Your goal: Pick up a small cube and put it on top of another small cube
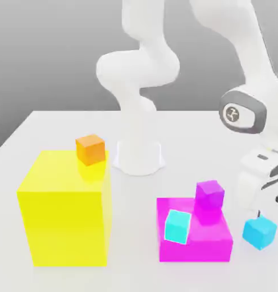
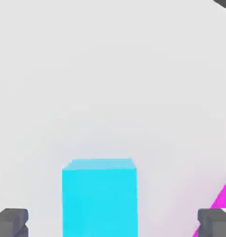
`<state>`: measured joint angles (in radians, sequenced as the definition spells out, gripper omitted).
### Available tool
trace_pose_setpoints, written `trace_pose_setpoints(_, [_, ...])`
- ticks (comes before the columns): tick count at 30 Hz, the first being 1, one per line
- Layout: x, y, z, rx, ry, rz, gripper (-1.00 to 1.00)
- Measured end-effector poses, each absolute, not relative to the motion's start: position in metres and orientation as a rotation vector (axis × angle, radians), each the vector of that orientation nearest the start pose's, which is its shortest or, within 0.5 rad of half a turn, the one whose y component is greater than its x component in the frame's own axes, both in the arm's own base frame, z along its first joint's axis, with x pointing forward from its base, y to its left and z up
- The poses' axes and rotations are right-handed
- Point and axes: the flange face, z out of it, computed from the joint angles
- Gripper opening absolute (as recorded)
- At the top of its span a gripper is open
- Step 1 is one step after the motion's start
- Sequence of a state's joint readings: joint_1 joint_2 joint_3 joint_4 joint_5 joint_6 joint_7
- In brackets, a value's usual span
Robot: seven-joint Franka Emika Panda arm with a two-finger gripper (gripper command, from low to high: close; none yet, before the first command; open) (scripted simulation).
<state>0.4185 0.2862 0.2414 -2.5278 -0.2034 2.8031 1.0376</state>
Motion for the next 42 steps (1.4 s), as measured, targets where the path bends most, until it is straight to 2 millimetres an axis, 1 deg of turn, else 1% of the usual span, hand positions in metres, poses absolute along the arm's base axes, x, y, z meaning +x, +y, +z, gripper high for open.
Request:
trace_pose_setpoints(2, [0.35, 0.293, 0.148, -3.126, 0.304, -0.001, 0.0])
trace_pose_setpoints(3, [0.349, 0.293, 0.137, -3.126, 0.303, 0.0, -1.0])
trace_pose_setpoints(8, [0.349, 0.293, 0.138, -3.126, 0.302, -0.001, -1.0])
trace_pose_setpoints(9, [0.349, 0.293, 0.132, -3.126, 0.302, -0.001, -1.0])
trace_pose_setpoints(10, [0.349, 0.293, 0.136, -3.126, 0.303, -0.001, -1.0])
trace_pose_setpoints(12, [0.35, 0.294, 0.154, -3.126, 0.303, -0.001, -1.0])
trace_pose_setpoints(15, [0.349, 0.293, 0.188, -3.127, 0.302, -0.001, -1.0])
trace_pose_setpoints(16, [0.349, 0.29, 0.198, -3.128, 0.287, -0.001, -1.0])
trace_pose_setpoints(20, [0.343, 0.266, 0.234, -3.137, 0.181, 0.0, -1.0])
trace_pose_setpoints(24, [0.333, 0.24, 0.265, -3.141, 0.061, 0.0, -1.0])
trace_pose_setpoints(28, [0.319, 0.215, 0.29, -3.141, -0.061, 0.002, -1.0])
trace_pose_setpoints(33, [0.298, 0.182, 0.315, -3.133, -0.21, 0.002, -1.0])
trace_pose_setpoints(34, [0.296, 0.179, 0.311, -3.132, -0.225, 0.003, -1.0])
trace_pose_setpoints(35, [0.295, 0.178, 0.304, -3.131, -0.233, 0.003, -1.0])
trace_pose_setpoints(39, [0.294, 0.176, 0.262, -3.132, -0.24, 0.002, -1.0])
trace_pose_setpoints(40, [0.294, 0.176, 0.255, -3.132, -0.241, 0.002, 1.0])
trace_pose_setpoints(42, [0.294, 0.176, 0.255, -3.132, -0.241, 0.002, 1.0])
